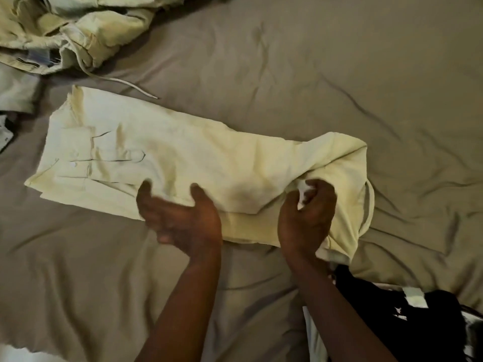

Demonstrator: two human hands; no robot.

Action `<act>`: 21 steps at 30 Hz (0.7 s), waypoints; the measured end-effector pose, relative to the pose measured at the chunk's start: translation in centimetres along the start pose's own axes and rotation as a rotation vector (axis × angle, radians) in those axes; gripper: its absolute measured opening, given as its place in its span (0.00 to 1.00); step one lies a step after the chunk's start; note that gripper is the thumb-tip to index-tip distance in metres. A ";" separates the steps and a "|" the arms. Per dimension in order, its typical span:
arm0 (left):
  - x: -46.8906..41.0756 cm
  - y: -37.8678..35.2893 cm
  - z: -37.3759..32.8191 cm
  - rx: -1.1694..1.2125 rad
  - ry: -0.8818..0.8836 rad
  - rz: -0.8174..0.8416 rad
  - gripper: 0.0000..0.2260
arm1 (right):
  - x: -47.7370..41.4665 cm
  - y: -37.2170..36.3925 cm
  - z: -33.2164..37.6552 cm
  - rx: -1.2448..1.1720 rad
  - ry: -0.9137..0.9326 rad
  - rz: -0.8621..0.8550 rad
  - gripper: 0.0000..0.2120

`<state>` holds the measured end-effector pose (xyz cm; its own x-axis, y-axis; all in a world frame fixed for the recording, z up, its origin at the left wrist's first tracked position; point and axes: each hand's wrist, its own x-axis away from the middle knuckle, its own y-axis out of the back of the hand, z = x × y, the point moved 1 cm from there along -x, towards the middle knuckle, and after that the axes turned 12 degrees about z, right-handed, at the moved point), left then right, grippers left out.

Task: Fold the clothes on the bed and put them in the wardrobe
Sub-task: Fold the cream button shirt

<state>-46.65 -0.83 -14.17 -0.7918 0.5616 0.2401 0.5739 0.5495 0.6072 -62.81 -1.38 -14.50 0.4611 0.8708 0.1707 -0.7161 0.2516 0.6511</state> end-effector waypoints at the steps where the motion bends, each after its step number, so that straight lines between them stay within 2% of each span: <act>1: 0.6 -0.2 -0.4 -0.063 -0.259 0.051 0.31 | -0.2 0.4 0.7 0.075 0.255 -0.029 0.16; 3: 0.5 -2.0 -1.0 -0.174 -0.601 0.227 0.28 | -2.1 0.5 2.5 0.225 0.618 0.095 0.22; 5: -0.3 -4.5 -1.4 -0.403 -0.752 0.433 0.29 | -5.1 -0.7 2.2 0.524 0.821 0.290 0.26; 6: -0.9 -5.7 -1.3 -0.514 -0.779 0.528 0.30 | -6.5 -1.5 1.2 0.676 0.847 0.357 0.27; 7: -1.6 -6.7 -1.0 -0.598 -0.772 0.620 0.32 | -7.9 -1.8 -0.5 0.799 0.789 0.398 0.29; 9: -3.6 -7.5 0.4 -0.691 -0.693 0.715 0.34 | -10.4 -0.6 -5.0 0.902 0.459 0.393 0.34; 11: -5.3 -7.1 2.0 -0.736 -0.656 0.710 0.34 | -11.7 1.9 -8.7 0.904 0.153 0.344 0.37; 12: -5.9 -6.8 2.6 -0.751 -0.673 0.703 0.34 | -11.9 3.0 -9.6 0.912 0.101 0.312 0.38; 15: -6.9 -5.5 3.0 -0.781 -0.759 0.657 0.33 | -10.6 3.1 -7.3 0.903 0.186 0.218 0.38; 17: -7.4 -5.1 3.0 -0.823 -0.868 0.632 0.33 | -7.9 1.3 -4.2 0.843 0.323 0.135 0.35; 18: -7.8 -4.9 3.1 -0.851 -0.910 0.636 0.33 | -6.0 -0.2 -2.7 0.807 0.412 0.136 0.34; 21: -10.4 -4.2 3.2 -0.906 -0.974 0.669 0.33 | -1.2 -6.5 1.5 0.729 0.622 0.288 0.32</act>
<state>-40.16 -6.97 -21.63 0.2173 0.9316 0.2915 0.1544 -0.3277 0.9321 -57.93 -4.66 -17.78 -0.1844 0.9765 0.1118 -0.1647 -0.1428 0.9759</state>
